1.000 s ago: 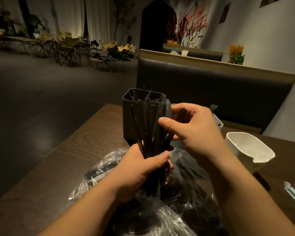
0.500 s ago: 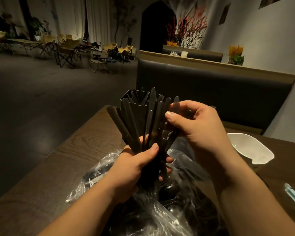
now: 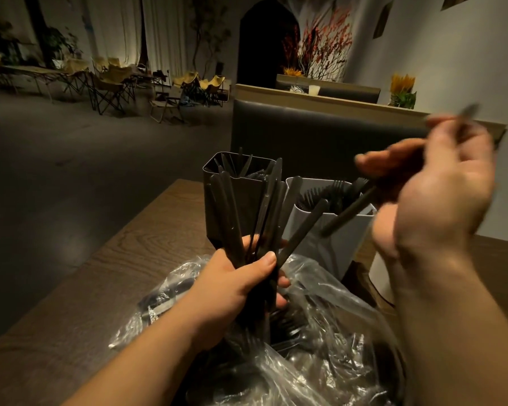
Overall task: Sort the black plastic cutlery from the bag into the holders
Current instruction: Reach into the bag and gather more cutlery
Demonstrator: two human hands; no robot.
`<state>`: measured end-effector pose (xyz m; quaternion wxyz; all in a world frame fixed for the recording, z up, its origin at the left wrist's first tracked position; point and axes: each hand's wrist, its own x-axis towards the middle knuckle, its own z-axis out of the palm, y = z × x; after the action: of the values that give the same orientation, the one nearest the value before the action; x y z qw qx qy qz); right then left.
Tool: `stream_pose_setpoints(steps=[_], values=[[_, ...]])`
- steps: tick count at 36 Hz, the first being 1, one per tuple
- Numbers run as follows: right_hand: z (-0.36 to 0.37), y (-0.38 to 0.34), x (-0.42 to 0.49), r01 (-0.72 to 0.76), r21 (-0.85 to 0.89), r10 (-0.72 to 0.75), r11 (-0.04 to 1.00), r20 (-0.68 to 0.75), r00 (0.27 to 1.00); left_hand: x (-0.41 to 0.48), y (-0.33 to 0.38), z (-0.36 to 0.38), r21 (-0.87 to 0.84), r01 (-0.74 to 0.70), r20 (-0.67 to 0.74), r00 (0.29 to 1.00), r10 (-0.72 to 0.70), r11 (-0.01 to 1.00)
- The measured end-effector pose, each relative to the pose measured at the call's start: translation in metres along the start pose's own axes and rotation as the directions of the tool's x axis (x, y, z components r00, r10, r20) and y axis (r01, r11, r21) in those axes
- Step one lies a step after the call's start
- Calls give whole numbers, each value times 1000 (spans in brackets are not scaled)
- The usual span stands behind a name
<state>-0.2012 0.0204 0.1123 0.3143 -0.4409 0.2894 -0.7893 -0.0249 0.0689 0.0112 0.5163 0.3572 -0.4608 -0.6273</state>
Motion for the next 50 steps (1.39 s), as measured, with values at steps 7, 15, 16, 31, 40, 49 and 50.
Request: stream_pose_setpoints(steps=[7,15,16,31,40,49,50], values=[[-10,-6,13,-301,-370,398,879,221,890,-2,-1,-2,-10,6,85,996,-5,1000],[9,9,-6,-530,-522,737,668,370,565,-5,0,-3,-63,31,198,980,-18,998],[10,8,-6,-553,-492,738,672,383,556,-5,0,-3,-55,27,195,981,-16,998],[42,1,40,-370,-29,370,928,164,914,6,1,-5,-80,-26,-81,997,19,996],[107,39,89,-400,87,371,912,238,898,9,9,-10,-295,-22,-129,991,-18,955],[142,68,94,-253,-52,258,966,186,948,12,8,-15,-323,-41,-191,981,-23,946],[144,72,92,-235,-102,251,967,199,947,13,7,-16,-331,-44,-208,978,-27,943]])
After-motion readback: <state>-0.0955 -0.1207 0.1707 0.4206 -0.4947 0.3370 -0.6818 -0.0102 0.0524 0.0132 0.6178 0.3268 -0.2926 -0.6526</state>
